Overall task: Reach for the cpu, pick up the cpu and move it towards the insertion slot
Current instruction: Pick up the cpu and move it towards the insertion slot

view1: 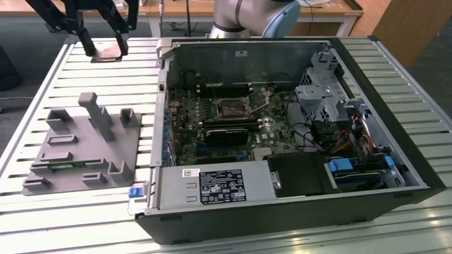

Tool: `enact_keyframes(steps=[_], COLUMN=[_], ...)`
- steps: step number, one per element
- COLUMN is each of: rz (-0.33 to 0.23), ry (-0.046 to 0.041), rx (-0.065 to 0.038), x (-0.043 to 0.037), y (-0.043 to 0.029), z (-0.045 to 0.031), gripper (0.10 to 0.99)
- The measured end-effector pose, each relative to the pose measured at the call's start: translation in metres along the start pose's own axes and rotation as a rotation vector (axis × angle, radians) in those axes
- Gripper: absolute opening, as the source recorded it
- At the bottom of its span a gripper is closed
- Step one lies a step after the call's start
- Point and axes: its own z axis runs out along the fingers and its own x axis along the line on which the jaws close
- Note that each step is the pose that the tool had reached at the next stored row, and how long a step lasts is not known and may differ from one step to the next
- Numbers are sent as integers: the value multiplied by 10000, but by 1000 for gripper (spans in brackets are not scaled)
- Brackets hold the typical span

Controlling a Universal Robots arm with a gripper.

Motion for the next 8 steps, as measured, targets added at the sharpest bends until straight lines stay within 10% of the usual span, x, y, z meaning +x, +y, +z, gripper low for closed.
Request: enact_keyframes(steps=[8], rz=[-1], ry=[0], rx=[0], x=[-116], y=[0], z=[0], gripper=[533])
